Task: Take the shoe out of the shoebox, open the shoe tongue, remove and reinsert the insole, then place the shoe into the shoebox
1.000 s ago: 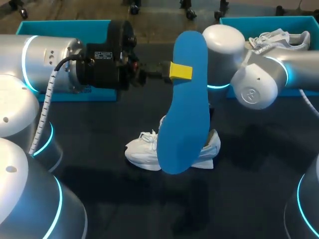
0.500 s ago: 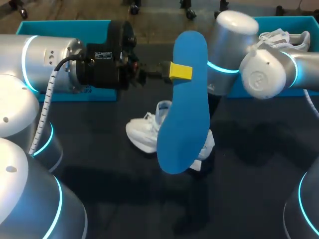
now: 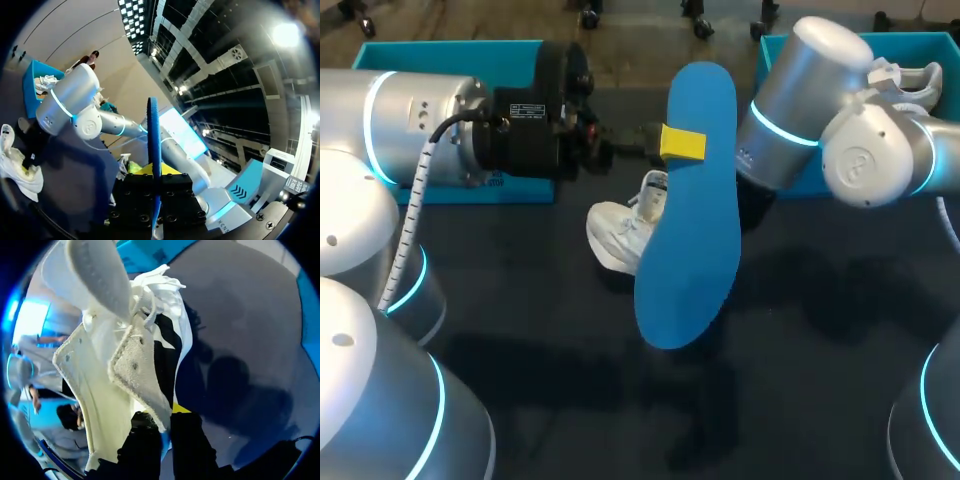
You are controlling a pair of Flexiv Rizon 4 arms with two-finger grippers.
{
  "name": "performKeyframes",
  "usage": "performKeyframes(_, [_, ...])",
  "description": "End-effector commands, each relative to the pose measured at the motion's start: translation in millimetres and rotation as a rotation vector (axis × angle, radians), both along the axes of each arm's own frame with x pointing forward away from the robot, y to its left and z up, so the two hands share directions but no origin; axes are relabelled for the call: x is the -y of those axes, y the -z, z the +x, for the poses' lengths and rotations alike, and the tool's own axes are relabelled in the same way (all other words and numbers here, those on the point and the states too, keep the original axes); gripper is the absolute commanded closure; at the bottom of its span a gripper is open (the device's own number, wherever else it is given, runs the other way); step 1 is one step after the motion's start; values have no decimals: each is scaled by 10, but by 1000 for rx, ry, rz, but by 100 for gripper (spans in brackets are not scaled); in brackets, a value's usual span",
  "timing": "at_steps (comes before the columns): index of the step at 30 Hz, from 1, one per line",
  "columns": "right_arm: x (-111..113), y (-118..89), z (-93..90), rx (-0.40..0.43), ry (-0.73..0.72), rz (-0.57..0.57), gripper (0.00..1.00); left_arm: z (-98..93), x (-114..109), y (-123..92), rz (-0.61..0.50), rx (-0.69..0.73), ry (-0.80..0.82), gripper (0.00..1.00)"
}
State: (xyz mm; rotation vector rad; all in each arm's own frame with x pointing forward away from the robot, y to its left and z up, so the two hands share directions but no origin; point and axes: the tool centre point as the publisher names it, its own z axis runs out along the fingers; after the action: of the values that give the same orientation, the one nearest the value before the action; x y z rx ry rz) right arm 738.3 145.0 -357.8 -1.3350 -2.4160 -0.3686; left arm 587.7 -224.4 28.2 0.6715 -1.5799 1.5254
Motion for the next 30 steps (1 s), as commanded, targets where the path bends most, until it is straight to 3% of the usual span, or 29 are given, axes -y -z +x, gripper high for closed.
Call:
performKeyframes(1, [-46,-81,-209,13,160,-31,100,-7,-2,8,0,-1,-1,100])
performKeyframes(8, [-138,-191,-353,64,329,-77,100,-7,-2,8,0,-1,-1,100])
performKeyframes(10, [-150,-175,-344,97,348,-61,100,-7,-2,8,0,-1,-1,100])
performKeyframes(11, [-164,-167,-257,161,307,-39,100,-7,-2,8,0,-1,-1,100])
performKeyframes(24, [-164,-167,-257,161,307,-39,100,-7,-2,8,0,-1,-1,100])
performKeyframes(30, [-107,-68,-332,201,562,-86,100,-7,-2,8,0,-1,-1,100])
